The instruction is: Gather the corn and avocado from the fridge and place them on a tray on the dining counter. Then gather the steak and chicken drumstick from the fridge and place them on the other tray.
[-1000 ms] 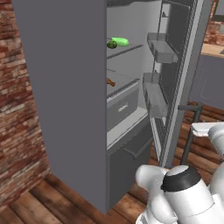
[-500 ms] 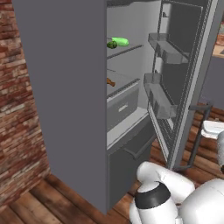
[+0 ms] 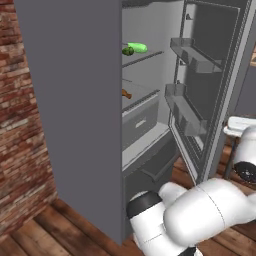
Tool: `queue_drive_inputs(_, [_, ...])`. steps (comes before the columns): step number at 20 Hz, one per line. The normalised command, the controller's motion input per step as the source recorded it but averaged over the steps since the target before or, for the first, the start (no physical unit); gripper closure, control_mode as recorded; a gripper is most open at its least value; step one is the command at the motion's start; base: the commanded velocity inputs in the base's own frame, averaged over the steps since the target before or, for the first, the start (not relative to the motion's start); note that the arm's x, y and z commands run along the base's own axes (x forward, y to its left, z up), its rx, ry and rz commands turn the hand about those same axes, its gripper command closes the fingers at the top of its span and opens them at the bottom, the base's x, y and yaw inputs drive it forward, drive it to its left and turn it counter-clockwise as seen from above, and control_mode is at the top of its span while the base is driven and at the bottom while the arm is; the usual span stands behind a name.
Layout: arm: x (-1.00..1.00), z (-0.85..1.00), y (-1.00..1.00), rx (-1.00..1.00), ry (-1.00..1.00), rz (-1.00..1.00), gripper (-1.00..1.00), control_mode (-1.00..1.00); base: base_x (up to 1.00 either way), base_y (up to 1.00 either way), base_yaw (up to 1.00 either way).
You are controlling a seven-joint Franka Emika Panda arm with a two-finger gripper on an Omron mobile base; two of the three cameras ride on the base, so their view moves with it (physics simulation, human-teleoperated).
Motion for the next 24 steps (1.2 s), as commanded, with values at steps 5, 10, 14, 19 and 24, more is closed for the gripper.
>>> queue_drive_inputs(5, [0.0,0.7,0.66,0.0,0.31,0.0,-1.0,-1.0,0.0,0.0,0.0])
queue_drive_inputs(10, [0.0,0.41,0.8,0.0,0.31,-0.02,-1.0,-1.0,0.0,0.0,0.0])
queue_drive_inputs(14, [0.0,0.37,0.75,0.0,0.28,-0.01,-1.0,-1.0,0.0,0.0,0.0])
queue_drive_inputs(19, [-0.01,0.14,0.72,0.0,0.17,0.01,-1.0,-1.0,0.0,0.0,0.0])
queue_drive_inputs(24, [0.37,0.05,0.33,0.0,0.23,0.02,-1.0,-1.0,0.0,0.0,0.0])
